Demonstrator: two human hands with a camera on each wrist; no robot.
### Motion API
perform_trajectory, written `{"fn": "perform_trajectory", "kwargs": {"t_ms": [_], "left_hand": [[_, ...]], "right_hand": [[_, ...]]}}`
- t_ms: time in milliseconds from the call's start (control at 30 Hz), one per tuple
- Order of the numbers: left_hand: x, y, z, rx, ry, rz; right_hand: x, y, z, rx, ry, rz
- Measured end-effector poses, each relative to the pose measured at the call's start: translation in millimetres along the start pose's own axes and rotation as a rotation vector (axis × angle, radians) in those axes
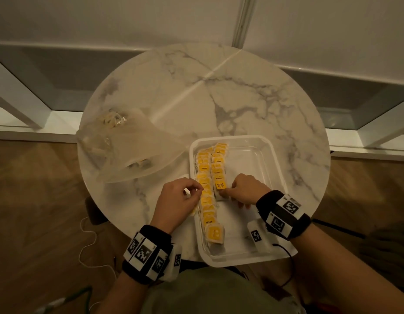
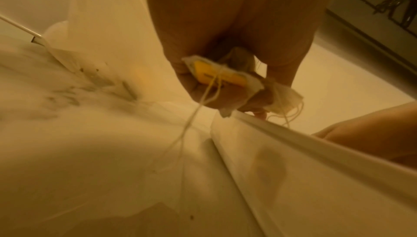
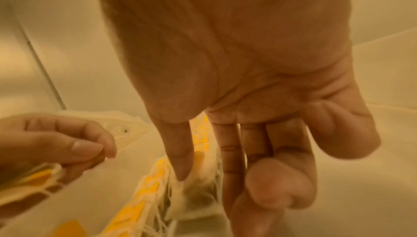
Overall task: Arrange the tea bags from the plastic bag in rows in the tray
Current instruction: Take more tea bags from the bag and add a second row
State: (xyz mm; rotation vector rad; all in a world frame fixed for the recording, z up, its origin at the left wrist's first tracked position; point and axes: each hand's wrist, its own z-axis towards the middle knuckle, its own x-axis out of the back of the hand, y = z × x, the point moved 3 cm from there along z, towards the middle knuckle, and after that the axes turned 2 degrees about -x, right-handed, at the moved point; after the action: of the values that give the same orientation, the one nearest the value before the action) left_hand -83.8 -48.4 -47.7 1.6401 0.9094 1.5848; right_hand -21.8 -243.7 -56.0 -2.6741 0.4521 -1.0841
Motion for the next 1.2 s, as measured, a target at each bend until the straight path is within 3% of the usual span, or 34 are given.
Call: {"fn": "perform_trajectory", "kwargs": {"t_ms": [233,400,533,833,1033,1200], "left_hand": [[4.2,3.6,-6.1,-0.026,-0.025,-0.035],[3.6,3.1,-11.1,-0.035,-0.034,-0.029],[3.2,2.9,-9.7,-0.055,-0.031,-0.015],[5.2,10.6,-11.6,-0.089,-0.088,0.022],[-10.2,35.7,-8.7,-0.078,-0.272,-0.06],[-22.1,44.7,3.1,-0.098,-0.313,-0.049]], "right_hand": [[4.6,-0.6,-30.7,0.114,-0.039,0.051],[-24.4,-14.7,-54.0,0.192,-0.169,-0.239],[-34.4,-17.2,-47.9,0.222,-0.165,-0.335],[-1.8,-2.1,-52.3,0.306,-0.271,0.065],[26.3,15.6,-57.5,0.335,-0.144,0.392],[23.6,31.8,-54.3,0.3,-0.084,0.338]]}}
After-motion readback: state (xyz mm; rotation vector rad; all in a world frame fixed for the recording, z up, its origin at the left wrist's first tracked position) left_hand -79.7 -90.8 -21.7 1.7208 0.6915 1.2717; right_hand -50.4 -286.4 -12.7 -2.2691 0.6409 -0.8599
